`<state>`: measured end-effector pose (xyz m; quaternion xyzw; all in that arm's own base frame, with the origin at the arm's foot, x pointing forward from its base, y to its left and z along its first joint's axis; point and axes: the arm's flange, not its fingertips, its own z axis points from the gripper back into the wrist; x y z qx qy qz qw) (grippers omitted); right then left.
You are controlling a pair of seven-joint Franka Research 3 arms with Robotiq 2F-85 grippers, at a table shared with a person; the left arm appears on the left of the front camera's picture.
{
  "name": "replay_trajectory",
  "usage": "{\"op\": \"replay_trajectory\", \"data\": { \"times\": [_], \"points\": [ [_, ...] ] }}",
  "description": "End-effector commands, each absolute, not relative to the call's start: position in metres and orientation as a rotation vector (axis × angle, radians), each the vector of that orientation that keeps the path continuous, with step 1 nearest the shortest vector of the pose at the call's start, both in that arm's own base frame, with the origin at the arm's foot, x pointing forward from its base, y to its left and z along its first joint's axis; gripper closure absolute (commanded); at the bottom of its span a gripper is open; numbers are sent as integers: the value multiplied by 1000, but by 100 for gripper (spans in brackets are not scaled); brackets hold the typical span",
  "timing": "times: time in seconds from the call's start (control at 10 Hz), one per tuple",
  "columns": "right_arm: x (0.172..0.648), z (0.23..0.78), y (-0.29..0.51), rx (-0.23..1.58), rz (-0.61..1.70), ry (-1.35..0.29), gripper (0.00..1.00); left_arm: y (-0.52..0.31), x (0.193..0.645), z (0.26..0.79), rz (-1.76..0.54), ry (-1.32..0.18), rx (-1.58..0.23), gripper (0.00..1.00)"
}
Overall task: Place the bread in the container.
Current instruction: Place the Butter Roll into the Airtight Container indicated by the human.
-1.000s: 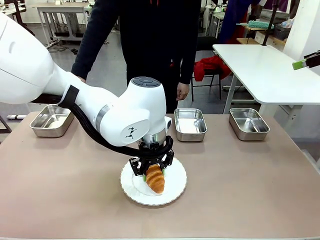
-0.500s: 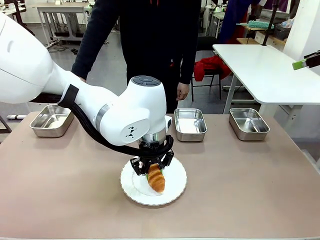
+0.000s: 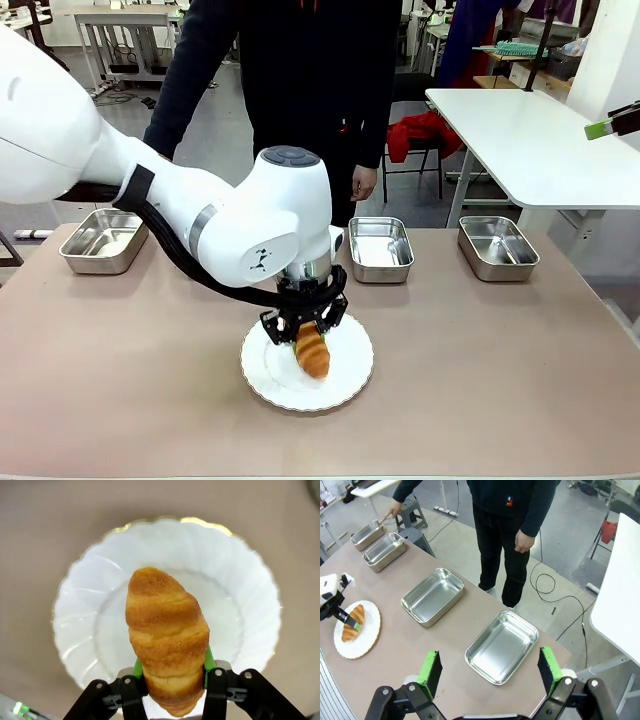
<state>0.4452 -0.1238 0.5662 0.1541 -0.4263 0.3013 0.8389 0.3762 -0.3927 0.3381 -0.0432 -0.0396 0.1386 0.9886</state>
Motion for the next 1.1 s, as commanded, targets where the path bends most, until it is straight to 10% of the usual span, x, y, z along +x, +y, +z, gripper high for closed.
{"op": "replay_trajectory", "data": {
  "times": [0.0, 1.0],
  "points": [
    [446, 567, -123, 336, 636, -919, 0, -346, 393, 397, 235, -144, -156, 55],
    [446, 567, -123, 336, 636, -919, 0, -101, 505, 509, -26, -148, -250, 55]
  ]
}}
